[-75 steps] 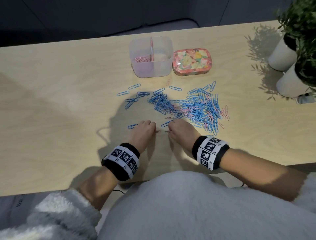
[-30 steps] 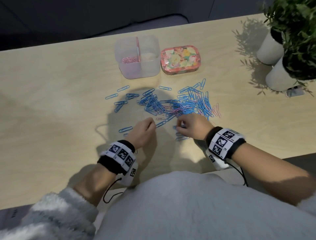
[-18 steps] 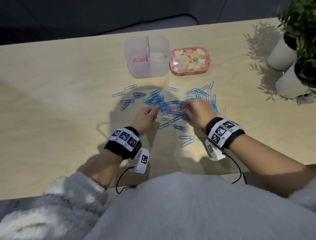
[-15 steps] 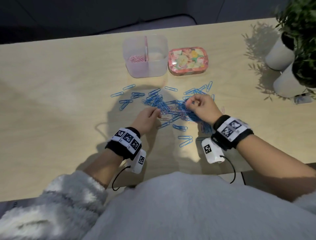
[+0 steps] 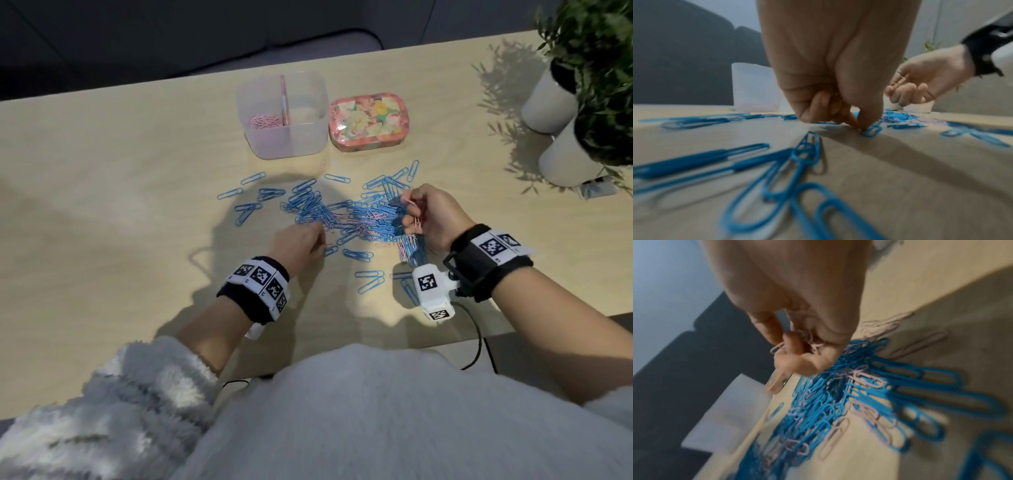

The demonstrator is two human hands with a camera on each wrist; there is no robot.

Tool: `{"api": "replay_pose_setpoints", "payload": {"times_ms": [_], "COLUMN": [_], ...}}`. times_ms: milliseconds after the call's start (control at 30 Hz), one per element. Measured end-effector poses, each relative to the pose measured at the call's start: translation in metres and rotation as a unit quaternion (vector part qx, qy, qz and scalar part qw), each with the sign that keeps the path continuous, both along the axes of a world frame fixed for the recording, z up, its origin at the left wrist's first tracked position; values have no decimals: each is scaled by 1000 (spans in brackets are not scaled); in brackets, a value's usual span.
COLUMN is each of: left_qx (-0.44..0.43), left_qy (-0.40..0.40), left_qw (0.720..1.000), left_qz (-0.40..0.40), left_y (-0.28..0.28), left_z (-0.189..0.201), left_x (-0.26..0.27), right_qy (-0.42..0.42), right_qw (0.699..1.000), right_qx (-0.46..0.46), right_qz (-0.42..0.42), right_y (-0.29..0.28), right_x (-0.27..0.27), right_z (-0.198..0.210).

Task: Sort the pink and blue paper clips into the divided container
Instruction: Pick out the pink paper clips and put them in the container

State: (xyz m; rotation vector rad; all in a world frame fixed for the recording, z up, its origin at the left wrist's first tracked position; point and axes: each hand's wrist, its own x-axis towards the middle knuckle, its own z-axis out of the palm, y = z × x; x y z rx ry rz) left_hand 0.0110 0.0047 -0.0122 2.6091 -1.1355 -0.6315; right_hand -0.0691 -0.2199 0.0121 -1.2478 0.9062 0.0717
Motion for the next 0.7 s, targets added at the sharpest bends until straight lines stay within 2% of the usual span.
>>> {"api": "replay_pose_setpoints", "payload": {"times_ms": [67, 133, 167, 233, 300, 367, 533, 600, 700], "left_qx": [15, 20, 20, 8, -20, -58, -123, -134, -101], "left_qy": [-31, -49, -52, -48, -42, -57, -133, -153, -132], "left_qw": [999, 998, 998, 999, 999, 996, 979, 972, 975], "left_qz": [-16, -29, -33, -22, 9, 34, 96, 121, 147], "left_y": [2, 5, 7, 10, 13, 12, -2, -13, -30], "left_z": [-3, -6, -6, -2, 9, 23, 62, 71, 80], "left_x": [-2, -2, -3, -1, 4, 19, 84, 109, 140], "right_qy": [7, 10, 23, 45, 48, 38, -29, -32, -50], "right_qw": [986, 927, 896, 855, 838, 845, 924, 943, 970], "right_qx": [-158, -332, -387, -444, -461, -445, -306, -245, -111], "right_qz": [53, 172, 217, 265, 287, 294, 226, 224, 211], "right_y": [7, 13, 17, 25, 29, 29, 26, 26, 25], "right_x": [4, 10, 13, 19, 23, 26, 33, 36, 47], "right_z": [-7, -13, -15, -16, -14, -13, 4, 18, 35]}}
